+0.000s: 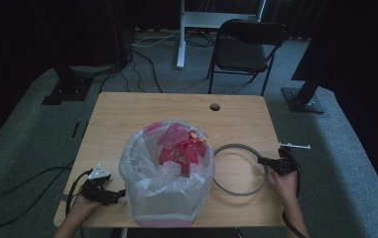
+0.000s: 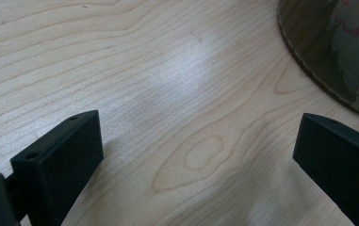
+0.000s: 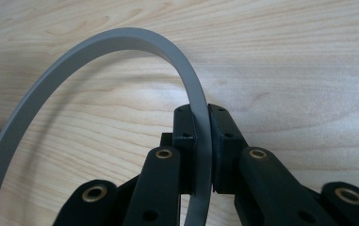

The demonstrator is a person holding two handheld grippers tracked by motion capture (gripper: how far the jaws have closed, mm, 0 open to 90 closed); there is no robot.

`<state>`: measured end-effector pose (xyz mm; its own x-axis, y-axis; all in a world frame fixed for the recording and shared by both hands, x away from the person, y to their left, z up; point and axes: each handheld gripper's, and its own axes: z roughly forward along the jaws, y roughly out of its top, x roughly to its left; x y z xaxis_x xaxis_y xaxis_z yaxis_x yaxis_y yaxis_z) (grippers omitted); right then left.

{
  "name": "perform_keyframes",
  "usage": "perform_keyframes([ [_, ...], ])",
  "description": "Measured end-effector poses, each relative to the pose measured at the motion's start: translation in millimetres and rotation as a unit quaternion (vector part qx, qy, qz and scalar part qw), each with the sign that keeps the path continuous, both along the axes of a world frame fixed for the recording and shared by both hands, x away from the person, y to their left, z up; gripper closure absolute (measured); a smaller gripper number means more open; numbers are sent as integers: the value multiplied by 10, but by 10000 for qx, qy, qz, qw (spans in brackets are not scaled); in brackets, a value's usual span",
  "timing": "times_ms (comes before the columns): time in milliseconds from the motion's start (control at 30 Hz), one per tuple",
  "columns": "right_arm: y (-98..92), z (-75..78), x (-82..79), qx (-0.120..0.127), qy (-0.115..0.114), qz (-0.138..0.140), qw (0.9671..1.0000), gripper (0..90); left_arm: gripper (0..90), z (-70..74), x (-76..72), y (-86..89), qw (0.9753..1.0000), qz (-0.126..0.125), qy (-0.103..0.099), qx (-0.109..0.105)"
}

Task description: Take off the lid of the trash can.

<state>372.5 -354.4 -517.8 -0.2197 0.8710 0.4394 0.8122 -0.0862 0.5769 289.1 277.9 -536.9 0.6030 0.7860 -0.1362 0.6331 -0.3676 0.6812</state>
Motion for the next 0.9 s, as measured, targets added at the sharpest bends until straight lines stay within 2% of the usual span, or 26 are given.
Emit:
perform_keyframes([
  [100,13,-55,-5,-93,6,-17,10000,830,21,-1,0,-3,10000,0,2,2],
  [200,3,-100,-4,-28,54,-25,10000,830,21,0,2,0,10000,3,-1,2],
  [300,3,-132,-4,-196,65,-49,9998,830,21,-1,2,3,10000,12,3,-7],
  [400,4,-170,-5,-222,86,-35,9997,830,21,-1,3,0,10000,5,3,-5],
  [533,-16,-194,5,-169,123,-10,9998,828,21,1,-1,-3,10000,3,6,-7],
  [767,-28,-177,9,-247,168,37,9995,804,21,2,1,0,10000,13,-3,-11],
  [833,-34,-147,0,-340,146,32,9993,723,21,5,1,-1,10000,7,-3,-6],
  [900,-37,-121,-4,-315,113,36,9994,653,21,9,-3,-1,10000,2,-10,-21],
])
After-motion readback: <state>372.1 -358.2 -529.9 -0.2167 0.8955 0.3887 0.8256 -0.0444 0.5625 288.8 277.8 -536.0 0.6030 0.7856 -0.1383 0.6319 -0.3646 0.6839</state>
